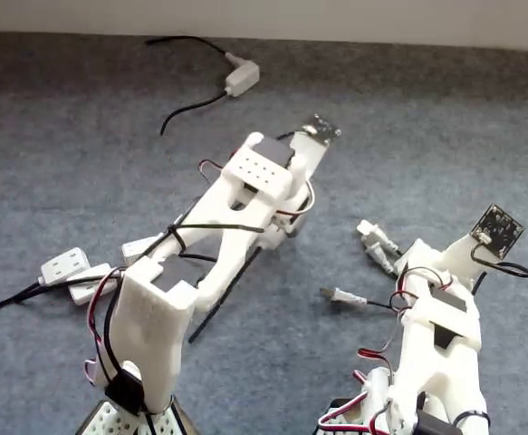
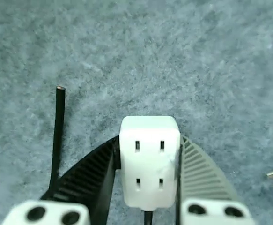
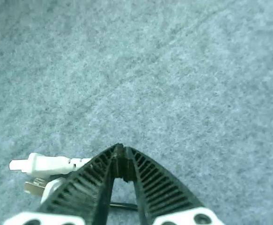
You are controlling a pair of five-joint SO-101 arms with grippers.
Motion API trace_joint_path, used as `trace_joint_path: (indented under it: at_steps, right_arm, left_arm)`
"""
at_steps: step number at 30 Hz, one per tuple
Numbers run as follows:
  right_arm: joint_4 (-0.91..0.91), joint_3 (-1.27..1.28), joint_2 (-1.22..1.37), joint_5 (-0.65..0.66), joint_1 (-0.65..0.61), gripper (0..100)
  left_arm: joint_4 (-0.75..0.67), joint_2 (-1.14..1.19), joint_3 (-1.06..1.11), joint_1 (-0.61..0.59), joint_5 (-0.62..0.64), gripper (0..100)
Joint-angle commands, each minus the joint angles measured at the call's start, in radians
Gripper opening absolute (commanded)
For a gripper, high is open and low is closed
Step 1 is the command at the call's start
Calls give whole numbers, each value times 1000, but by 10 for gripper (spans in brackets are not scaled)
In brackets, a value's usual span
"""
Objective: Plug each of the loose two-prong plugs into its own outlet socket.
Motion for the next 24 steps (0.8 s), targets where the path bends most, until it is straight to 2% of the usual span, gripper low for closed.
trace_joint_path:
  at_steps: [1,9,13,15,18,24]
  right_arm:
    - [-22,-2,-22,-11,12,7]
    - [-22,-2,-28,-9,10,7]
    - [12,-62,-30,38,2,9]
    - [104,-137,-30,83,-31,9]
    - [283,-286,-30,167,-111,9]
    - [670,-631,-30,463,-303,9]
  left_arm:
    - [-14,-41,-42,-33,58,194]
    - [75,-156,-67,-45,66,200]
    - [110,-197,-67,-79,221,200]
    - [140,-214,-67,-87,281,200]
    - [172,-260,-64,-101,264,197]
    - [235,-283,-61,-107,267,196]
